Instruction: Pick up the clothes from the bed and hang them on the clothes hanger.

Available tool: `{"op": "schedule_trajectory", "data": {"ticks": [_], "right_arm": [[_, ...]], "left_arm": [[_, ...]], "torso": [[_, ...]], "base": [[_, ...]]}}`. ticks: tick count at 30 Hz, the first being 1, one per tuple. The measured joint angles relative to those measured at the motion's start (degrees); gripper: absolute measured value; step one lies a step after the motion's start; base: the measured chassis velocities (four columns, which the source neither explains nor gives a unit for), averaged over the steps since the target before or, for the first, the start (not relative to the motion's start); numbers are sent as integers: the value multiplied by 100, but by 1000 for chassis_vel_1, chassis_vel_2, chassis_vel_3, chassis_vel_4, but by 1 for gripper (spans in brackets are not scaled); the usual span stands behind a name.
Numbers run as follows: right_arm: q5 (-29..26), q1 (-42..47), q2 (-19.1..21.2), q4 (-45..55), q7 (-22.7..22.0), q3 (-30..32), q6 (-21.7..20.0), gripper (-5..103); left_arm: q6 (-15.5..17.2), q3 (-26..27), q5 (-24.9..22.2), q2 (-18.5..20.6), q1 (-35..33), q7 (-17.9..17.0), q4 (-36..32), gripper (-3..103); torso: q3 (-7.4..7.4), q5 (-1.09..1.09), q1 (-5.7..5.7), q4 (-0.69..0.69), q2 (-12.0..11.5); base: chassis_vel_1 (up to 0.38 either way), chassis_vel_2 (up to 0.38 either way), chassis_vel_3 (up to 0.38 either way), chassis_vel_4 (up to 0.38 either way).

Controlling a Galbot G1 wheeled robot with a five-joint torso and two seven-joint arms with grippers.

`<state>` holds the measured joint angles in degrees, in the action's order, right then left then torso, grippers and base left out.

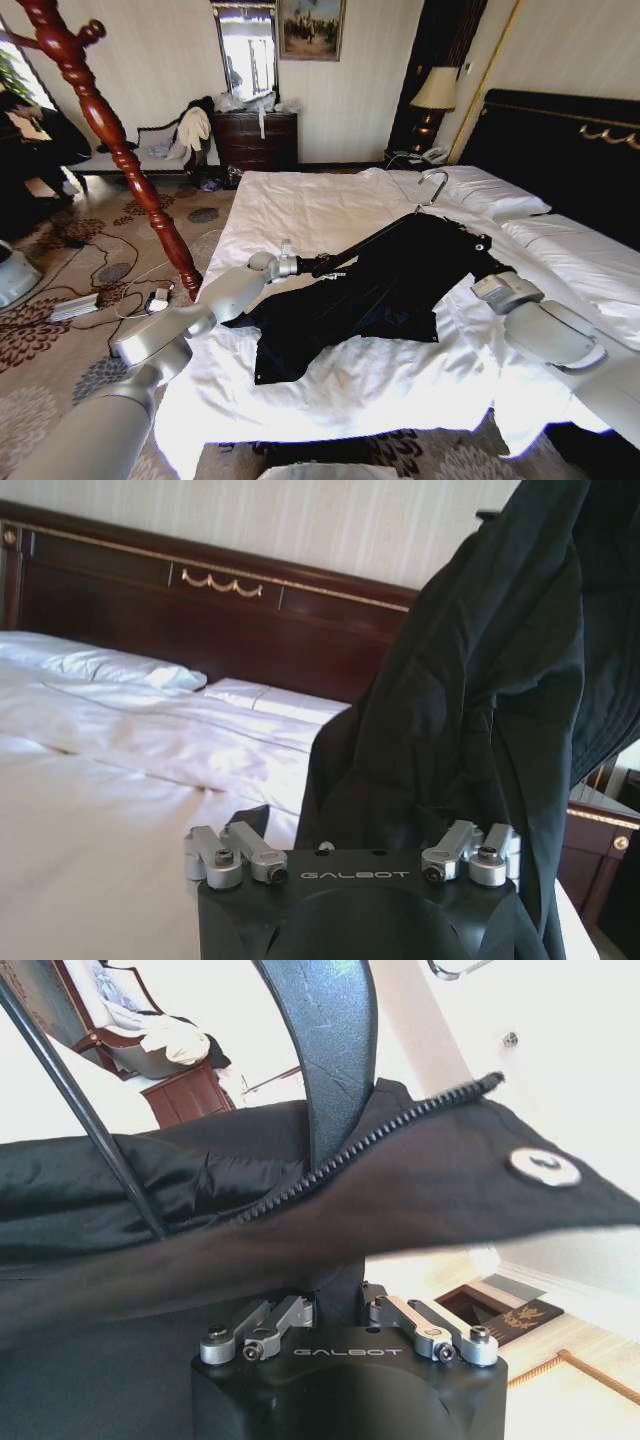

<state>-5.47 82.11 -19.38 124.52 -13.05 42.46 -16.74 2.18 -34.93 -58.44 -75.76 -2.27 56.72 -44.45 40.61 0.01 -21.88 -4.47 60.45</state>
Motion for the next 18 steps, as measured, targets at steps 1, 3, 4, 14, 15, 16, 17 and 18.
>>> {"op": "schedule_trajectory", "data": {"ticks": [1,3,4,14,15,16,17,18], "right_arm": [[-4,1,2,7,-2,4,-1,18],[-7,1,4,15,-4,5,-3,18],[-10,1,8,18,-5,5,-4,18],[-25,-6,9,18,-13,8,-4,18],[-29,-13,8,18,-16,7,-4,18],[-34,-21,6,14,-20,7,-3,18],[-34,-21,6,14,-20,7,-3,18],[-38,-27,6,9,-25,8,-1,18]], "left_arm": [[14,-54,-7,-11,0,-7,-2,76],[24,-94,-16,-13,0,-11,-10,70],[42,-151,-28,-15,0,-14,-28,65],[171,-380,-160,-168,34,-103,38,51],[174,-385,-182,-200,34,-107,60,52],[176,-385,-212,-227,35,-117,78,54],[176,-385,-212,-227,35,-117,78,54],[175,-385,-242,-250,34,-130,91,48]], "torso": [[0,0,0,1,0],[0,0,0,1,1],[0,-1,0,1,0],[0,0,0,0,0],[0,0,0,0,0],[0,0,0,0,0],[0,0,0,0,0],[0,0,0,0,0]], "base": [[0,0,0,0],[0,0,0,0],[0,0,0,0],[0,0,0,0],[0,0,0,0],[0,0,0,0],[0,0,0,0],[0,0,0,0]]}}
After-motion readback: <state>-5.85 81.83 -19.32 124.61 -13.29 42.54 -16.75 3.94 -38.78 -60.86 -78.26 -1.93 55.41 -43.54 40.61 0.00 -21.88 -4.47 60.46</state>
